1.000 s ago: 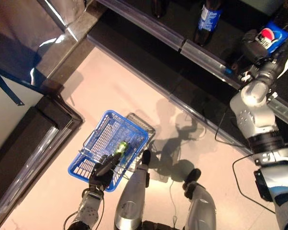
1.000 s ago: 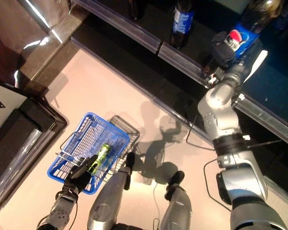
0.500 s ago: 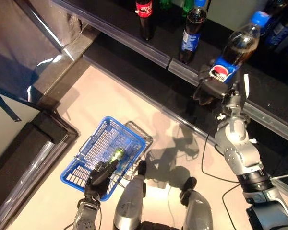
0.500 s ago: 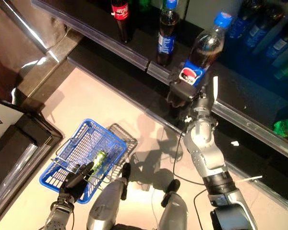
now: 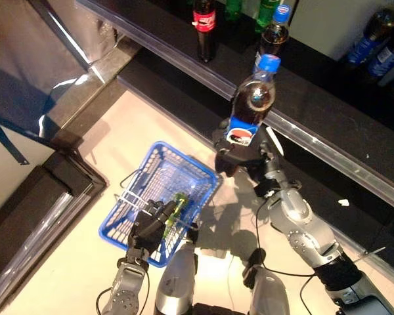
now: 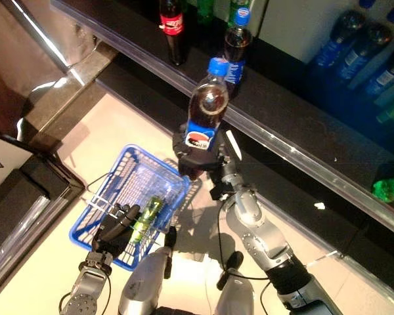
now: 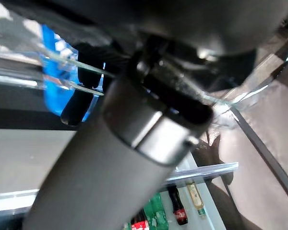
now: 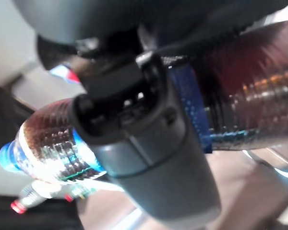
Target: Pick up the drink and place into the basket.
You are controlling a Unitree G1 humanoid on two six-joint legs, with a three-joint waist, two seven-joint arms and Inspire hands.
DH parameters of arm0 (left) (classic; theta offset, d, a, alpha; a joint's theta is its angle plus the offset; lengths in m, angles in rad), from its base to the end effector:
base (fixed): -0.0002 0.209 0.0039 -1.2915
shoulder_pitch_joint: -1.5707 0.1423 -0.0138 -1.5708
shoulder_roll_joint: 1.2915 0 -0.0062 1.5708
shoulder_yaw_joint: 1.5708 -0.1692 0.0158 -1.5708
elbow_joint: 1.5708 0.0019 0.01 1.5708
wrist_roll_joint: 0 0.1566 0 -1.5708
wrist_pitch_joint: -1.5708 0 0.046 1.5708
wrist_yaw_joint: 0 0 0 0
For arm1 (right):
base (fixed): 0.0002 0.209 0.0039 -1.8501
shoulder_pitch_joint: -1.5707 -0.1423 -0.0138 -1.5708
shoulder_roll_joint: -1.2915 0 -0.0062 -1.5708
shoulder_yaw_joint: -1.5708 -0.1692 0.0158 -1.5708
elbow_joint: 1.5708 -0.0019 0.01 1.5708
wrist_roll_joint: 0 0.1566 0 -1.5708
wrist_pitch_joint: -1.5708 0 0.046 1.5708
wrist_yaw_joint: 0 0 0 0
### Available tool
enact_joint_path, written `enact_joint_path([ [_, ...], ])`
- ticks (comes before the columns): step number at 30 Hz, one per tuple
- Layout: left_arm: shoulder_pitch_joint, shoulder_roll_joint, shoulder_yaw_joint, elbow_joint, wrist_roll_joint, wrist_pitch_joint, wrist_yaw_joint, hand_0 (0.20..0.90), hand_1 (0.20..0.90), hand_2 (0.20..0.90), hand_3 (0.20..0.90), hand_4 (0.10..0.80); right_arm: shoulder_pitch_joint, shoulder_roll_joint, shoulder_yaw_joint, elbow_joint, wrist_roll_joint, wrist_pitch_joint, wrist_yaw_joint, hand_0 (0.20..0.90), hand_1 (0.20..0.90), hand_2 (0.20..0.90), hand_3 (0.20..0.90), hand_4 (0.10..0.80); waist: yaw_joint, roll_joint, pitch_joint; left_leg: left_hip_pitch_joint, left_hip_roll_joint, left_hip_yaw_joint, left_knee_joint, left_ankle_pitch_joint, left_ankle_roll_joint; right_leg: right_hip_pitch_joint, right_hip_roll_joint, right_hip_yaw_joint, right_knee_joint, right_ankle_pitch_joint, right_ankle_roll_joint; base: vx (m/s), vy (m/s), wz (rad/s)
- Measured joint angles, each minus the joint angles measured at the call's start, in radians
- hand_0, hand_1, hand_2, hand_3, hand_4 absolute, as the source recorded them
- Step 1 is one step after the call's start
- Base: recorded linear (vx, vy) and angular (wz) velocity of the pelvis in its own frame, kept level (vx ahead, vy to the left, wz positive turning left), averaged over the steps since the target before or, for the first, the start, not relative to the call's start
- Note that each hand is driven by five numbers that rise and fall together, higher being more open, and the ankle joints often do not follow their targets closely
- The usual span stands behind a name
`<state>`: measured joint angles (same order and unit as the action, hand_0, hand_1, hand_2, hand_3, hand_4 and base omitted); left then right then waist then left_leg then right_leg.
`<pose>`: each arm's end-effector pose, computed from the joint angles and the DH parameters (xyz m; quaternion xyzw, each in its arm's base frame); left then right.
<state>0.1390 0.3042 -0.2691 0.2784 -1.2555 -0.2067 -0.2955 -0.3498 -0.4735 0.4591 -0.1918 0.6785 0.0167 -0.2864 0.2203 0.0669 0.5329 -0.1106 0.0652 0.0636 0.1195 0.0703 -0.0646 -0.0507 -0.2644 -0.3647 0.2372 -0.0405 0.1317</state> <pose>0.1710 0.1802 -0.0222 -0.4455 0.0860 -0.0389 0.8903 0.2450 -0.1048 0.1431 0.0880 -0.0911 0.1663 0.9779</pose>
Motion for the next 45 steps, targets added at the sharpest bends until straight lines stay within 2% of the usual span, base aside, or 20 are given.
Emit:
enact_joint_path([
  [8,0.018,0.065,-0.055,-0.127,0.012,0.060,0.001,0.300,0.300,0.300,0.200,0.100,-0.007,0.051,0.079,0.000,0.001,0.007,-0.145,0.300,0.300,0.300,0.200,0.100,0.060,0.002,-0.001,0.000,-0.016,-0.059,0.001,0.001,-0.002,0.032,-0.020,-0.064,0.031,-0.037,-0.001,0.026,-0.011,0.23],
  [14,0.018,0.089,-0.072,-0.167,-0.004,0.077,-0.001,0.300,0.300,0.300,0.200,0.100,-0.031,0.081,0.103,0.038,-0.002,0.007,-0.213,0.300,0.300,0.300,0.200,0.100,0.095,0.005,-0.003,0.000,-0.037,-0.106,0.004,0.004,-0.006,0.045,-0.035,-0.077,0.068,-0.075,0.009,0.080,-0.026,0.23],
  [20,0.017,0.145,-0.074,-0.213,-0.013,0.109,-0.001,0.300,0.300,0.300,0.200,0.100,-0.049,0.103,0.123,0.190,-0.004,0.007,-0.262,0.300,0.300,0.300,0.200,0.100,0.145,0.005,-0.003,0.005,-0.050,-0.152,0.004,0.002,-0.012,0.068,-0.050,-0.116,0.095,-0.115,0.012,0.057,-0.008,0.26],
  [25,0.015,0.181,-0.071,-0.290,-0.029,0.145,-0.029,0.300,0.300,0.300,0.200,0.100,-0.049,0.147,0.154,0.296,-0.004,0.006,-0.286,0.300,0.300,0.300,0.200,0.100,0.185,0.005,-0.003,0.004,-0.061,-0.177,0.005,0.002,-0.014,0.076,-0.057,-0.124,0.114,-0.139,0.017,0.030,-0.010,0.18],
  [35,0.000,0.197,-0.072,-0.370,-0.023,0.267,-0.085,0.300,0.300,0.300,0.200,0.100,-0.072,0.235,0.172,0.405,-0.012,0.003,-0.307,0.300,0.300,0.300,0.200,0.100,0.223,0.006,-0.003,0.002,-0.082,-0.215,0.006,0.003,-0.017,0.082,-0.081,-0.153,0.154,-0.172,0.023,0.024,-0.004,0.12],
  [45,-0.016,0.195,-0.062,-0.370,-0.016,0.316,-0.124,0.300,0.300,0.300,0.200,0.100,-0.073,0.243,0.154,0.528,0.019,-0.007,-0.311,0.300,0.300,0.300,0.200,0.100,0.225,0.006,-0.003,-0.004,-0.087,-0.228,0.006,0.002,-0.019,0.081,-0.085,-0.166,0.161,-0.181,0.025,-0.006,-0.003,0.02],
])
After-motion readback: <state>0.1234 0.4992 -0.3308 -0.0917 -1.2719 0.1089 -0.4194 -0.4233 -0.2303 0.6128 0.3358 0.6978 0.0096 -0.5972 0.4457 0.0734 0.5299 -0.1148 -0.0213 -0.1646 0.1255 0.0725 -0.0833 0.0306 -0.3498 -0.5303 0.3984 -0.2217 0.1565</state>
